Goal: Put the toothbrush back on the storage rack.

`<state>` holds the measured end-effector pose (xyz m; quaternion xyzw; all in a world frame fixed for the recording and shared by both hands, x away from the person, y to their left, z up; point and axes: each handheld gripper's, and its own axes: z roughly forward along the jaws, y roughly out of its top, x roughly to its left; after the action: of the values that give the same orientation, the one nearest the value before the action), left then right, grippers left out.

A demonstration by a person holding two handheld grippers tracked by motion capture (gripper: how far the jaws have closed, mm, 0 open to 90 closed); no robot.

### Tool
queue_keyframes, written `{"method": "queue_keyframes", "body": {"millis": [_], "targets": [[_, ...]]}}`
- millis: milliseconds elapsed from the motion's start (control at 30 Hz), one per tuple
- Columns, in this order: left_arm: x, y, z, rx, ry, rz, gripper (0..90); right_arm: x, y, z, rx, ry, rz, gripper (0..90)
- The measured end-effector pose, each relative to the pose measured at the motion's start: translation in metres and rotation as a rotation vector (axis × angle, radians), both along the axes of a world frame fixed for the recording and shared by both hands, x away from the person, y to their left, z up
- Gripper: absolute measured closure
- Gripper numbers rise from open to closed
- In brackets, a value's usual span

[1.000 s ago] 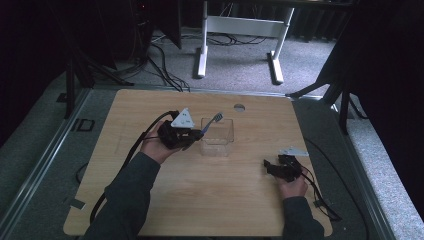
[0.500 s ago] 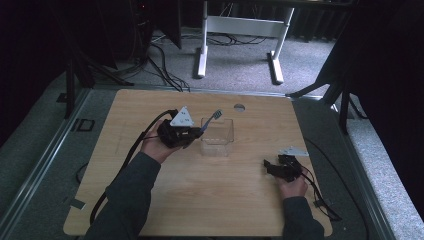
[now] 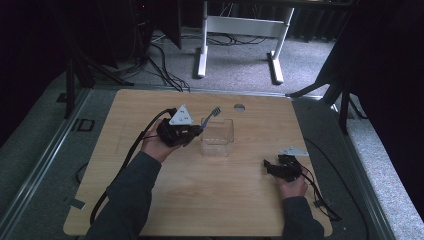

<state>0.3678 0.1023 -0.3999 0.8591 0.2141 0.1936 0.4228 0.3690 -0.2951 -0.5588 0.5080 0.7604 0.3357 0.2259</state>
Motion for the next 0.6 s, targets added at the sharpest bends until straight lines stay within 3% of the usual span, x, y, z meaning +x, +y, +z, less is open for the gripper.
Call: {"method": "queue_keyframes", "body": {"millis": [600], "targets": [[0.0019,-0.0009,0.0019,-0.031,-0.02,0.028,83.3,0.0,0.0,0.0,-0.001,0.0,0.001,31.3]]}}
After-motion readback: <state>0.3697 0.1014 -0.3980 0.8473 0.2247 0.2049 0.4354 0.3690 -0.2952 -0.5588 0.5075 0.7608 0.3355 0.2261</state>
